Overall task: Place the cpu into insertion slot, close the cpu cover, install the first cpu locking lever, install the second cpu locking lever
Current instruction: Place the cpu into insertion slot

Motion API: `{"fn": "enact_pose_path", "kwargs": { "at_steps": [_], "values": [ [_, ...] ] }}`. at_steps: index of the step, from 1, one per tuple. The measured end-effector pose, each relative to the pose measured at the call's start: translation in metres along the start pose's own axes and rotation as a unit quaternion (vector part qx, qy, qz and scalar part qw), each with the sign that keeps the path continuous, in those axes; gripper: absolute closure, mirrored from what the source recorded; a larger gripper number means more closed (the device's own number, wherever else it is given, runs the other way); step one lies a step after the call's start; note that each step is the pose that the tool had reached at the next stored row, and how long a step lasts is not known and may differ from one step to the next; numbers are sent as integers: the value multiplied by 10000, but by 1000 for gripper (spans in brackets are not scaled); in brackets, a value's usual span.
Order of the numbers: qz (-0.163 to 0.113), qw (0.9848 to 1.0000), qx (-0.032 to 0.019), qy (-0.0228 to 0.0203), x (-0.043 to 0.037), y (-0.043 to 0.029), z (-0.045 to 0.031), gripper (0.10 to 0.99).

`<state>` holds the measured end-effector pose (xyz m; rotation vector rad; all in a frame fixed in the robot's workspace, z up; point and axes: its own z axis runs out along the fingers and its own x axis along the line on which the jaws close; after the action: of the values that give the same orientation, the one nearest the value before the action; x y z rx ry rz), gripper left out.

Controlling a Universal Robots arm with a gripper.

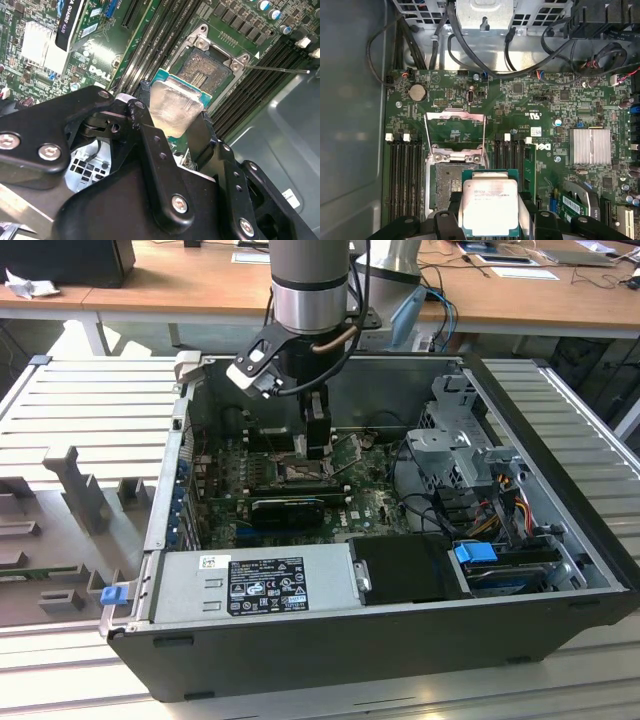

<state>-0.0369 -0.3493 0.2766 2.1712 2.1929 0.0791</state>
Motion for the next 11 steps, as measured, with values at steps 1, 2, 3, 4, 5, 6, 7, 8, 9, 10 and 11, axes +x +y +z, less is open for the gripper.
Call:
{"fn": "enact_pose_path", "kwargs": {
  "at_steps": [1, 2, 3, 4, 5, 6, 7, 8, 9, 10, 11],
  "values": [
    [-1, 10000, 0, 0, 0, 0, 7, 557],
    [-1, 10000, -1, -4, 0, 0, 20, 557],
    [-2, 10000, -1, -4, 0, -2, 36, 557],
    [-1, 10000, -1, -4, 1, -4, 62, 557],
    [3, 10000, -1, -4, 6, -6, 81, 557],
    [25, 10000, -1, -6, 15, -8, 107, 557],
    [43, 10000, -1, -7, 22, -9, 122, 557],
    [62, 10000, -1, -9, 39, -12, 150, 557],
    [62, 10000, -1, -7, 58, -17, 176, 557],
    [58, 10000, -2, -6, 68, -22, 203, 557],
    [39, 10000, -1, -5, 80, -34, 237, 557]
  ]
}}
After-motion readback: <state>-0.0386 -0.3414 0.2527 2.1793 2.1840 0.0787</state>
